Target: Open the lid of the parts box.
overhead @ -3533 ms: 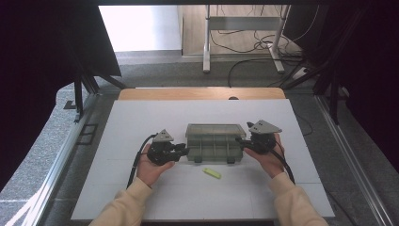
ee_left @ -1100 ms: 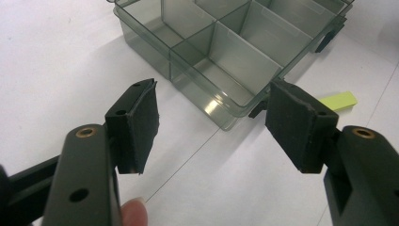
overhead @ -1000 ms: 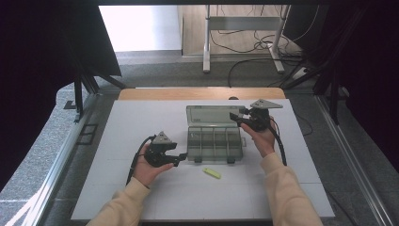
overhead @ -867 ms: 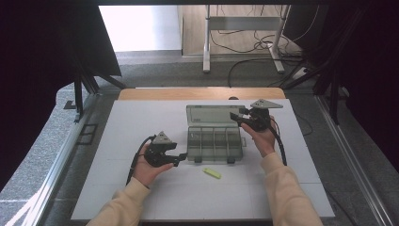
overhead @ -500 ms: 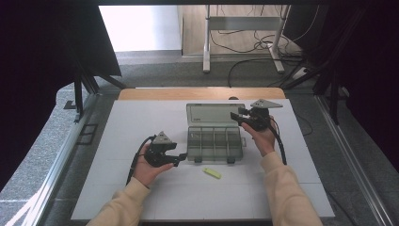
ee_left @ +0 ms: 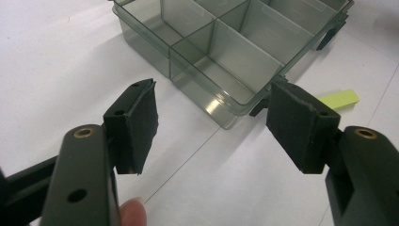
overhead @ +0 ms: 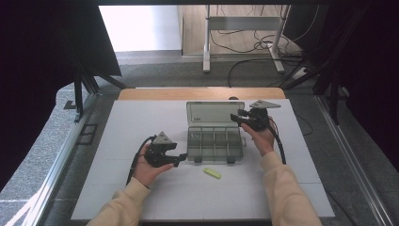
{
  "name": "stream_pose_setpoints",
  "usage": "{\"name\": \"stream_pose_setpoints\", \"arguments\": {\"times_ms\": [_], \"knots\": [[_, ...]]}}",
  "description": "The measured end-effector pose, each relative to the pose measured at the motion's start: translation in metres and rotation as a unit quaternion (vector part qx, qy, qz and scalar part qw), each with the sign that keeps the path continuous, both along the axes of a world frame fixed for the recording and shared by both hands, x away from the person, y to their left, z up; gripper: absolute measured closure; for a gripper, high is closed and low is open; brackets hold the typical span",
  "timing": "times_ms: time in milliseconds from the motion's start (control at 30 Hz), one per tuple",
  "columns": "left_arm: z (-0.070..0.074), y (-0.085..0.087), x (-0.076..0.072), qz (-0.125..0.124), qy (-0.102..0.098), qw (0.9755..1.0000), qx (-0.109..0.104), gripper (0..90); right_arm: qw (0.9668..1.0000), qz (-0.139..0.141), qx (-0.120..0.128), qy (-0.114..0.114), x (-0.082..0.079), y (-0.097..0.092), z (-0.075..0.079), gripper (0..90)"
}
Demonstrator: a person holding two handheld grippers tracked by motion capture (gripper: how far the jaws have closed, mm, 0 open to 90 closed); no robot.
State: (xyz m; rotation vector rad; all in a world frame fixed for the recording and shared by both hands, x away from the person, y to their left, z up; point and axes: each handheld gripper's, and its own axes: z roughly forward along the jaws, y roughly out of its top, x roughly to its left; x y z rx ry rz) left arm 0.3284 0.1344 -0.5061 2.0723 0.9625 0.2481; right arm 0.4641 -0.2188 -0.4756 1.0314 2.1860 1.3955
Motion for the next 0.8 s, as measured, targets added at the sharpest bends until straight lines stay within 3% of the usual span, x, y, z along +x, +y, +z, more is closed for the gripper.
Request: {"name": "stream_pose_setpoints", "arguments": {"times_ms": [800], "knots": [[-0.001,0.001,0.000,0.001,0.000,1.0000,0.002,33.9,0.9997,-0.001,-0.015,0.021,0.008,0.001,-0.014,55.5]]}}
